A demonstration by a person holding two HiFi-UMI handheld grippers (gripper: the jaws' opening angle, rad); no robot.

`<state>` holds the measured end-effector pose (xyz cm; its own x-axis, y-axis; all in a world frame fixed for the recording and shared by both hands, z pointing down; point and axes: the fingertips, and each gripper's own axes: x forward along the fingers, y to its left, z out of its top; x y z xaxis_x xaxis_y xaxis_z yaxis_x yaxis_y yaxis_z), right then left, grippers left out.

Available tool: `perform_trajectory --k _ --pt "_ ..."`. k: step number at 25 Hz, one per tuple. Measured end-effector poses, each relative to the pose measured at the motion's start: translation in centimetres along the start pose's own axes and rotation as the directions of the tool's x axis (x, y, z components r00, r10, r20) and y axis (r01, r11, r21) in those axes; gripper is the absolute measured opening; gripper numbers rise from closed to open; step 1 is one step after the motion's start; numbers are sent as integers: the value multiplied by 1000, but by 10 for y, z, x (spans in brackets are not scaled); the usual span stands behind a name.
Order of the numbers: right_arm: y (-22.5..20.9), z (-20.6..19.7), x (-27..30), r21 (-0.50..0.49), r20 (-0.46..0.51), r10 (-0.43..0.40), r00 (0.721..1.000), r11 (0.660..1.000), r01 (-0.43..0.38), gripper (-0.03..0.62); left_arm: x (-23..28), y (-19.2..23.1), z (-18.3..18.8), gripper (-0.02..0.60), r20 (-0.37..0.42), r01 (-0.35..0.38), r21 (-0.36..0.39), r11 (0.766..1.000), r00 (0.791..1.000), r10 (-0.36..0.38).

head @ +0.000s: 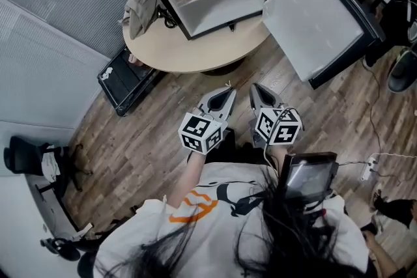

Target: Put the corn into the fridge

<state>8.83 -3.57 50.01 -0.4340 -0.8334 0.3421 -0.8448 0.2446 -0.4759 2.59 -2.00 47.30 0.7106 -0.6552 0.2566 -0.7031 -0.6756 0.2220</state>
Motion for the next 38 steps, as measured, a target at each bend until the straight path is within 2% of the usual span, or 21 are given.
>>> perform_trajectory --k 10,18,23,38 --pt "20 0 -16 -35 27 7 1000 999 -6 17 -15 -13 1 11 2 21 31 999 1000 -21" --pt "46 16 -19 -121 100 -15 995 992 27 17 -42 -8 9 11 25 49 53 997 998 -50" --pt "67 23 -20 -195 142 -50 989 978 77 17 -61 0 11 11 40 61 50 997 997 -63" --pt "94 14 -19 -223 147 -92 985 967 124 16 -93 13 20 11 82 87 45 995 993 -90"
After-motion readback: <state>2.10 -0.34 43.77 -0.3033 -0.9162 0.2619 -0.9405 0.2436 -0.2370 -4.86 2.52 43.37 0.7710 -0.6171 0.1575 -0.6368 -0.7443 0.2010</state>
